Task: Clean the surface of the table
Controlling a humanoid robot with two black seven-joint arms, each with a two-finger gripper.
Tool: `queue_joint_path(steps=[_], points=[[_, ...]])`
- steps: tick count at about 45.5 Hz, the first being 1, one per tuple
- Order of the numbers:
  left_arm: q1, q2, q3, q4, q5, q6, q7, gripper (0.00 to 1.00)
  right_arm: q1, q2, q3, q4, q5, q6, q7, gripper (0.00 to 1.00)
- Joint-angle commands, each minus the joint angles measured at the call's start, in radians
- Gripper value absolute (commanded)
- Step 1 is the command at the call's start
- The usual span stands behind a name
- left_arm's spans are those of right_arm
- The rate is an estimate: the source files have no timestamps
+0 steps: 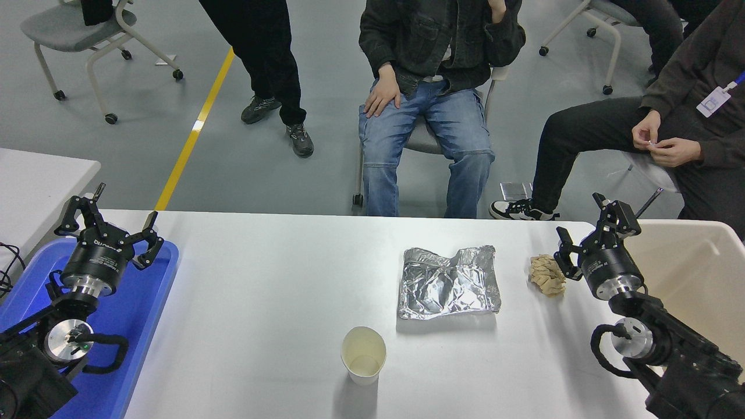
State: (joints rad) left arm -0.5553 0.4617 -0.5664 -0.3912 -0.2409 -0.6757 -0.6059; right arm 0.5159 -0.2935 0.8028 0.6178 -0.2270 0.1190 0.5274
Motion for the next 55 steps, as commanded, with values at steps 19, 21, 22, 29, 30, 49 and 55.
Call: queue_joint_path(steps=[19, 21, 22, 29, 30, 49, 55], points=[[0.000, 0.000, 0.000, 0.000, 0.000, -0.002, 0.000, 1.00, 0.013, -0.003, 0.001, 0.019, 0.000, -0.001, 0.000, 0.99], [0.000, 0.000, 0.000, 0.000, 0.000, -0.002, 0.000, 1.00, 0.015, -0.004, 0.001, 0.019, 0.000, -0.001, 0.000, 0.99], [0.000, 0.000, 0.000, 0.000, 0.000, -0.002, 0.000, 1.00, 0.016, -0.006, 0.001, 0.019, 0.000, -0.001, -0.001, 0.99], [0.000, 0.000, 0.000, 0.000, 0.000, -0.002, 0.000, 1.00, 0.026, -0.006, 0.010, 0.017, 0.000, -0.004, -0.001, 0.99], [0.000, 0.000, 0.000, 0.000, 0.000, -0.002, 0.000, 1.00, 0.024, -0.006, 0.012, 0.017, 0.000, -0.004, -0.001, 0.99], [0.000, 0.000, 0.000, 0.000, 0.000, -0.002, 0.000, 1.00, 0.012, -0.010, 0.003, 0.022, 0.001, -0.006, -0.003, 0.99], [0.000, 0.000, 0.000, 0.000, 0.000, -0.002, 0.000, 1.00, 0.012, -0.010, 0.004, 0.022, 0.000, -0.006, -0.003, 0.99]])
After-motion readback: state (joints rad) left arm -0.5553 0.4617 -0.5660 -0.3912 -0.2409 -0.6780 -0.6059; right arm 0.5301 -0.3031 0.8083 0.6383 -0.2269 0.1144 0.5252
